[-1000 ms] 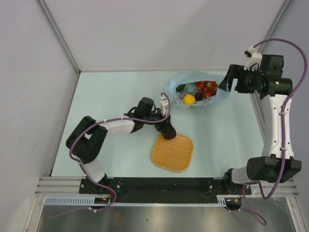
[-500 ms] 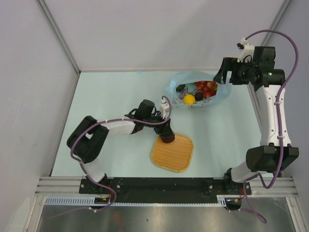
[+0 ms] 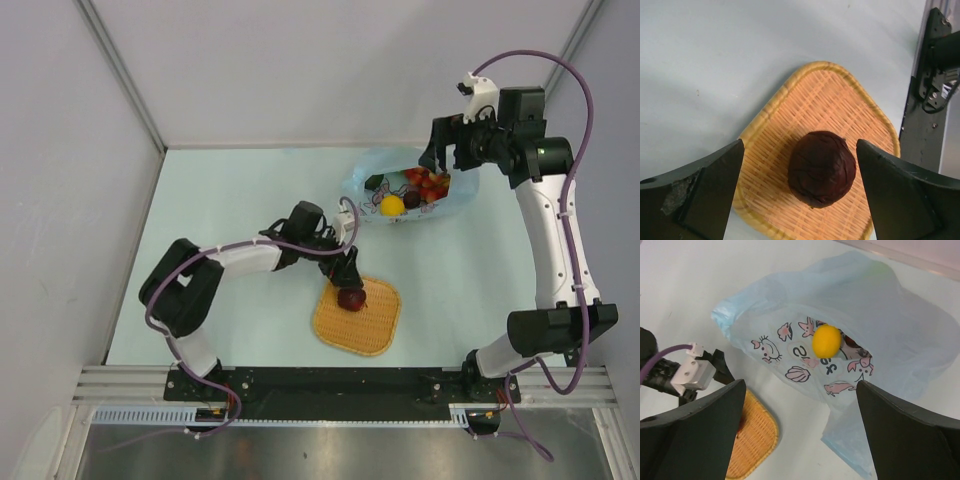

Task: Take the fake fruits out of the plastic bag
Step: Adjust the fake fruit on the plate, then adjust the plastic bag at the center of the board.

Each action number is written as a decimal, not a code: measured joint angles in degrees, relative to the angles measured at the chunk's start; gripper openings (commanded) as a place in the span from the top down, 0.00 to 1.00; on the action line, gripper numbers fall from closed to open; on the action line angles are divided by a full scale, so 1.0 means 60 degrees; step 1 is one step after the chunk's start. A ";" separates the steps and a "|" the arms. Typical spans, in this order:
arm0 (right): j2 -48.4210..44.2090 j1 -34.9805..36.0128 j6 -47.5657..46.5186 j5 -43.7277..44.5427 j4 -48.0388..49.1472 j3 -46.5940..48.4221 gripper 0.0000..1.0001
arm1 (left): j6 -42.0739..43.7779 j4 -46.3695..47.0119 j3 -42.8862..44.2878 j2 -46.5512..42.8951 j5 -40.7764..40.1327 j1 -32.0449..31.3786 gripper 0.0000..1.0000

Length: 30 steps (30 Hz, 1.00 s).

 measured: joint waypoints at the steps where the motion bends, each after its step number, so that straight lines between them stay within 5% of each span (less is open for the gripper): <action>1: 0.0000 0.0127 -0.0073 0.0058 0.0000 0.0069 0.03 | 0.0138 -0.0310 0.0157 -0.0146 0.0080 0.0025 0.02; 6: 0.0011 0.0678 -0.0339 0.0364 0.0080 0.0153 0.03 | 0.0681 -0.1311 0.0688 -0.1730 -0.0029 0.0288 0.07; 10: 0.0113 0.0856 -0.0441 0.0546 0.0171 0.0204 0.03 | 0.0769 -0.1293 0.1341 -0.2732 -0.1384 0.0452 0.07; 18: 0.0331 0.1198 -0.0576 0.0940 0.0426 0.0430 0.09 | 0.0200 -0.1264 0.3850 -0.0940 -0.3384 0.0561 0.13; 21: 0.0331 0.1472 -0.0765 0.1071 0.0433 0.0426 0.25 | -0.0062 -0.1585 0.4991 0.0106 -0.4084 0.0561 0.33; 25: 0.0328 0.1945 -0.1089 0.1169 0.0459 0.0164 0.65 | -0.0240 -0.1851 0.5315 0.0565 -0.4364 0.0568 0.96; 30: 0.0393 0.2550 -0.1242 0.1537 0.0612 -0.1202 0.77 | -0.0594 -0.2022 0.5315 0.0550 -0.4251 0.0579 1.00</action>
